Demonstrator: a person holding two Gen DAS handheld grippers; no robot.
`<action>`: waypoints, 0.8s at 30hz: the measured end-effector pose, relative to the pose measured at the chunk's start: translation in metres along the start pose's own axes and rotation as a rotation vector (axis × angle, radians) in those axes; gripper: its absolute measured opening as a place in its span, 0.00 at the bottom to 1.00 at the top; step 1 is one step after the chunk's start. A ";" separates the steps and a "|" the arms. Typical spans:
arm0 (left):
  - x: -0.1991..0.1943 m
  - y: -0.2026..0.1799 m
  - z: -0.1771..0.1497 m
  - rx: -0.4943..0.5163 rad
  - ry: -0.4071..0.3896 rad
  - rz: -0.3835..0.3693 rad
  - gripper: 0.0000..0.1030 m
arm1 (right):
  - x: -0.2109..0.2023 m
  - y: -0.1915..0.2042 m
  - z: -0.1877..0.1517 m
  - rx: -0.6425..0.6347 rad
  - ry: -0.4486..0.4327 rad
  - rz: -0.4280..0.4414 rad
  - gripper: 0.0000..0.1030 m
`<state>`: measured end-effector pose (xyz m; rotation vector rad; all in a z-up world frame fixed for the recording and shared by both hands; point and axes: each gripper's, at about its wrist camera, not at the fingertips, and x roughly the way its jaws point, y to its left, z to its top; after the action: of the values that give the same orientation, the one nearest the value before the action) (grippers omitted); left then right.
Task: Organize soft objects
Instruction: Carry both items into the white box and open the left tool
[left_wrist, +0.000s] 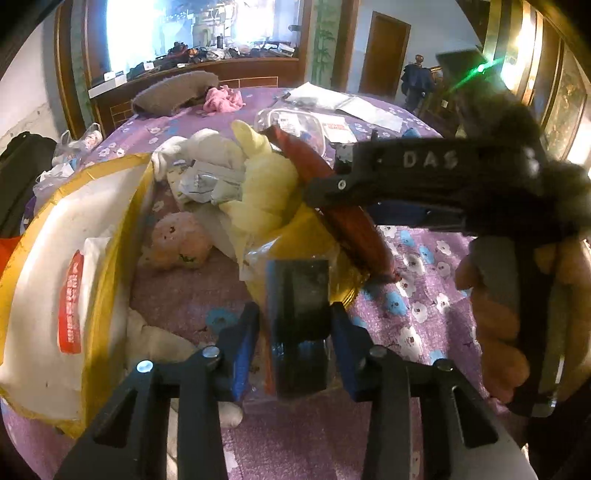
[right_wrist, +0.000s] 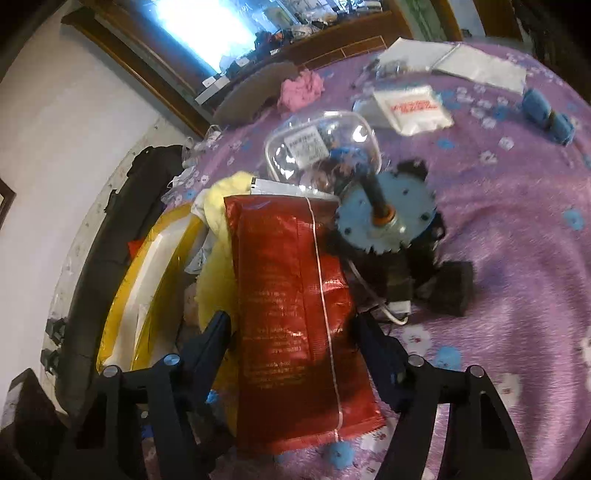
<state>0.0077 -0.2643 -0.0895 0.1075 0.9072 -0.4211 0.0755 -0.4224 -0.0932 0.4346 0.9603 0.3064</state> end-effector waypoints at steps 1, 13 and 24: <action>-0.002 0.001 -0.001 -0.005 -0.001 -0.007 0.36 | -0.001 0.000 -0.001 0.005 -0.002 -0.010 0.60; -0.047 0.019 -0.006 -0.128 -0.043 -0.094 0.34 | -0.049 0.003 -0.033 0.061 -0.111 0.009 0.40; -0.127 0.077 0.010 -0.241 -0.140 -0.083 0.34 | -0.101 0.062 -0.054 0.001 -0.215 0.115 0.40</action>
<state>-0.0228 -0.1571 0.0092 -0.1788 0.8200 -0.3877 -0.0282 -0.4005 -0.0174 0.5139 0.7272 0.3557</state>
